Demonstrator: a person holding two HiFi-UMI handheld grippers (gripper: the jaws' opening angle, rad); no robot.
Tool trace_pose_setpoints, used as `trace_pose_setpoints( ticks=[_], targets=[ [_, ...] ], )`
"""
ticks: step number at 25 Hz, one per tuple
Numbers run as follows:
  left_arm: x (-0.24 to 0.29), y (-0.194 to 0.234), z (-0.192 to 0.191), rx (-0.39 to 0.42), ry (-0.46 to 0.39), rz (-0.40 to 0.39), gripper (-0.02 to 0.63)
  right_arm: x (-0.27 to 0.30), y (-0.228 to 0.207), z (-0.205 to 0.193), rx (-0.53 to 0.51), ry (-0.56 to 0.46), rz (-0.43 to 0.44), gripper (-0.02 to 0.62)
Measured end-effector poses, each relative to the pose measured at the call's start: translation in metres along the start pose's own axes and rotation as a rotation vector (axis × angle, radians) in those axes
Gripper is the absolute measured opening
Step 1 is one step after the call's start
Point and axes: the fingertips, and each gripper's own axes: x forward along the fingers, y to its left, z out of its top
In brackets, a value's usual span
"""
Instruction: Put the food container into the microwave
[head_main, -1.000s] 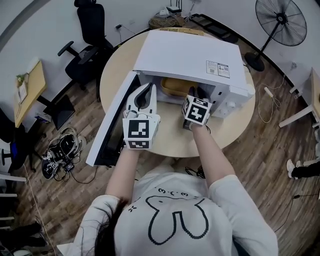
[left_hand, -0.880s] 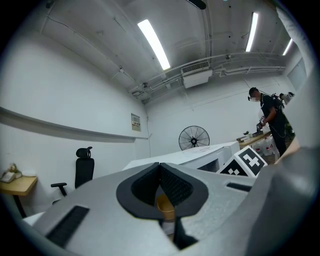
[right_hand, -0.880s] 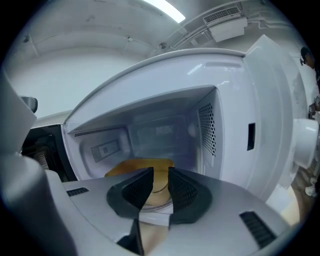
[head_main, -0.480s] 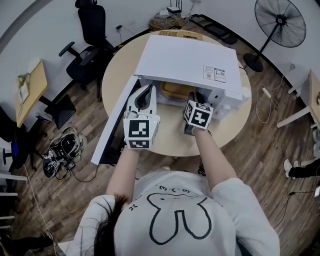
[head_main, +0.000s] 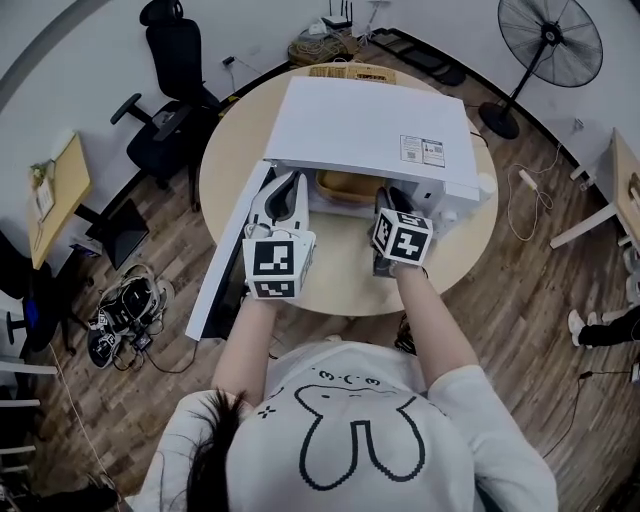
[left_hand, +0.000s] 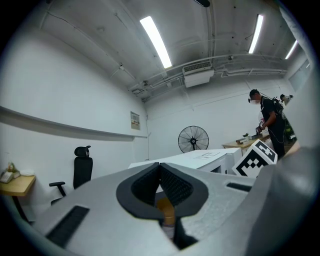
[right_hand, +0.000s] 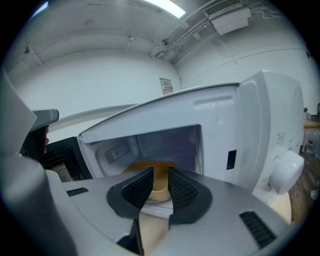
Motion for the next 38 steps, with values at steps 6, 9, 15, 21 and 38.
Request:
trace_pose_setpoints(
  ticks=[6, 9, 15, 21, 38],
  targets=[
    [-0.001, 0.002, 0.003, -0.03, 0.005, 0.011, 0.009, -0.02, -0.001, 0.01, 0.004, -0.013, 0.035, 0.091],
    [-0.001, 0.0, 0.002, -0.043, 0.003, 0.022, 0.009, -0.032, -0.001, 0.019, -0.013, -0.024, 0.059, 0.091],
    [-0.007, 0.002, 0.002, -0.094, 0.0, 0.064, 0.009, -0.061, 0.011, 0.038, -0.075, -0.048, 0.146, 0.091],
    [-0.015, 0.004, 0.006, -0.096, -0.007, 0.089, 0.009, -0.082, 0.02, 0.053, -0.187, -0.088, 0.18, 0.091],
    [-0.026, 0.011, 0.053, -0.043, -0.103, 0.069, 0.01, -0.129, 0.037, 0.136, -0.281, -0.344, 0.221, 0.06]
  ],
)
